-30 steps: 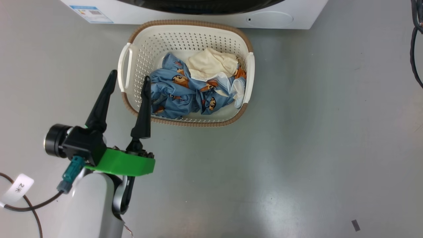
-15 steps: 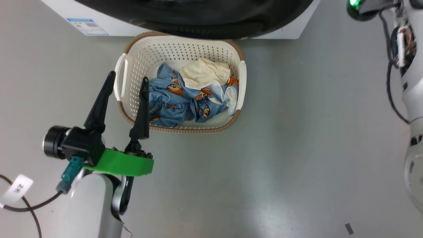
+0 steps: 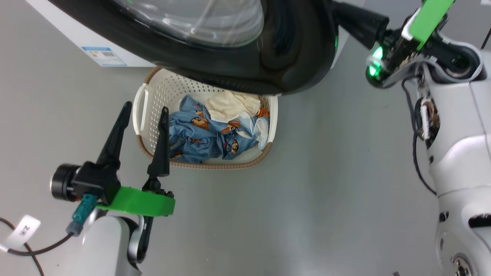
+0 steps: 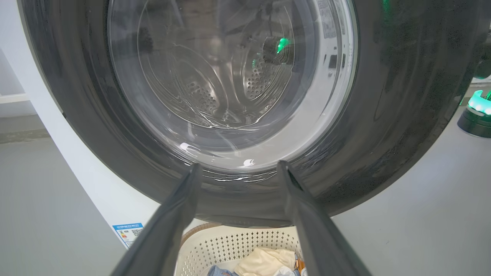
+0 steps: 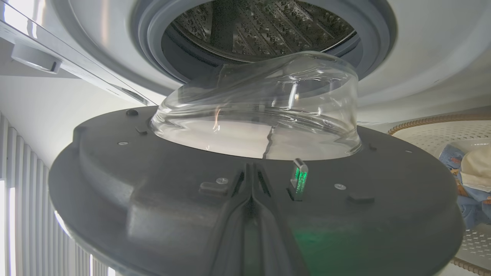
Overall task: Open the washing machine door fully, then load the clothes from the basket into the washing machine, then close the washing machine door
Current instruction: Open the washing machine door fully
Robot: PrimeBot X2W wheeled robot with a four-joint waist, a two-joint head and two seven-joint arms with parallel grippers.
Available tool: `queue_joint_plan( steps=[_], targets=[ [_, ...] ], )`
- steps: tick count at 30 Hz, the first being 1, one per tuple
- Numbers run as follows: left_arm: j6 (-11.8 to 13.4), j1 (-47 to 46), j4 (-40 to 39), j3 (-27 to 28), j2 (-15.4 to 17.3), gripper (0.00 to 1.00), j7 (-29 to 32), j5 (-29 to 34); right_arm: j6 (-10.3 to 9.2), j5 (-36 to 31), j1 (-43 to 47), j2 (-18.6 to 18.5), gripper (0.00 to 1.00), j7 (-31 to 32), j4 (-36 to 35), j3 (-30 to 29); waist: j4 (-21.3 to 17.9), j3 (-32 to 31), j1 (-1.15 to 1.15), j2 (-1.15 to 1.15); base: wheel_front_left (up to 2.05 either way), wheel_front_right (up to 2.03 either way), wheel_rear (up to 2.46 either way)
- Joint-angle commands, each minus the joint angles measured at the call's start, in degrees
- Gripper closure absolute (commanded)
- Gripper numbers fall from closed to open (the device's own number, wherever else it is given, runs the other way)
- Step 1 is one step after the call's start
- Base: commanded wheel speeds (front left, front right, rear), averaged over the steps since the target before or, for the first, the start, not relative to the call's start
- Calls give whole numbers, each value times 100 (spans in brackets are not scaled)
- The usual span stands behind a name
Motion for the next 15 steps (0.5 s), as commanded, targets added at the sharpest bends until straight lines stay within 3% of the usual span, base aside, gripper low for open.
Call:
queue_joint_plan(
  steps=[1,15],
  targets=[
    [36,119,-95,214,118,0,-46,18,9,47,184,198,100,69,-248,89,-12,-150,0,0,0,0,0],
    [1,466,77,273,118,0,-46,67,9,413,1235,327,100,102,-565,548,-68,-784,0,0,0,0,0]
  ],
)
